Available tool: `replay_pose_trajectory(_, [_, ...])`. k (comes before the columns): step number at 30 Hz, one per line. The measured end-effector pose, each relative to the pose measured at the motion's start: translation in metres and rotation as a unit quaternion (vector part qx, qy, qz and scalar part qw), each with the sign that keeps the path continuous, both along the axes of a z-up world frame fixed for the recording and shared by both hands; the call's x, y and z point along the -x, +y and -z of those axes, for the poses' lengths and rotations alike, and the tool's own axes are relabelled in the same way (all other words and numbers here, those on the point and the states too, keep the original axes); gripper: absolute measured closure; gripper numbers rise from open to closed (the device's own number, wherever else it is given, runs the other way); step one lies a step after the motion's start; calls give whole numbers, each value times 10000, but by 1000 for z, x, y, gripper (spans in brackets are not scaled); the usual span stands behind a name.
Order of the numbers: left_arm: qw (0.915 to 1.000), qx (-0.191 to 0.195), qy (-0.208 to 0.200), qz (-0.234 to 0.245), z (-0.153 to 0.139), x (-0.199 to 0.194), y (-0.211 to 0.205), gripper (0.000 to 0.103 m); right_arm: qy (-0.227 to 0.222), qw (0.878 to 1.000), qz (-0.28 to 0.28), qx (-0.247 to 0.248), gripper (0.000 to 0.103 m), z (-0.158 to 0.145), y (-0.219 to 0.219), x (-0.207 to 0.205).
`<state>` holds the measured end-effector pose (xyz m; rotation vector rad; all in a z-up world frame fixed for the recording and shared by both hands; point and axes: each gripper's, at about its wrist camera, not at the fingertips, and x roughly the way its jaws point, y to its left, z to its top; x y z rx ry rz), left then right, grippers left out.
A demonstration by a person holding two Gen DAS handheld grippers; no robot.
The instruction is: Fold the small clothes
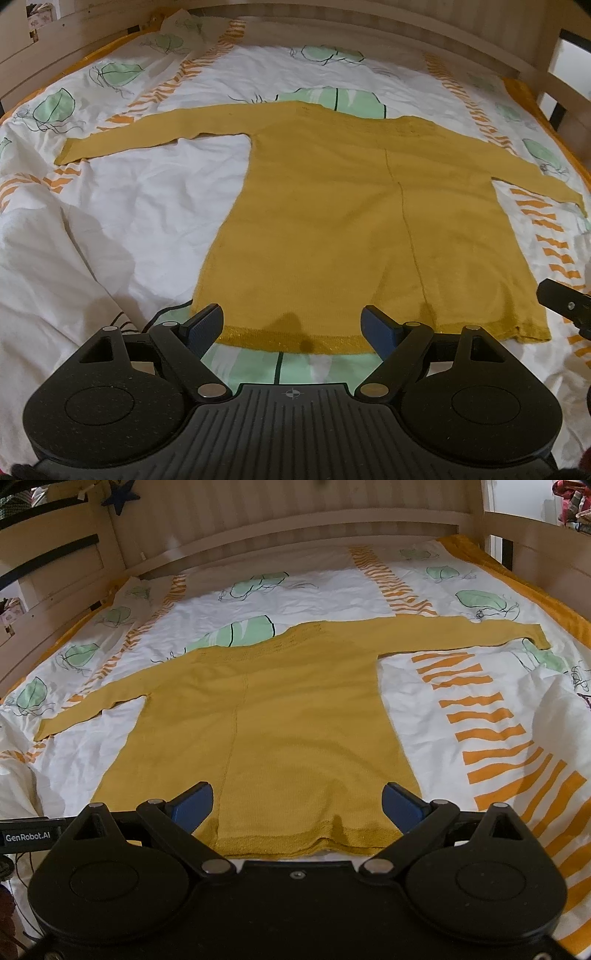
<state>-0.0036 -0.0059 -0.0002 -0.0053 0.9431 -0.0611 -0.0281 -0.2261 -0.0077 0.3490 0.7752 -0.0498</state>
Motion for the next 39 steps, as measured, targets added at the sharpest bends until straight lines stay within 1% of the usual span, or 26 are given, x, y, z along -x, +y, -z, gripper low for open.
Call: replay_pose_trajectory(39, [9997,70,233,-39,7,-7,4,22,97,9998,-94,-170,4,6,5,-8])
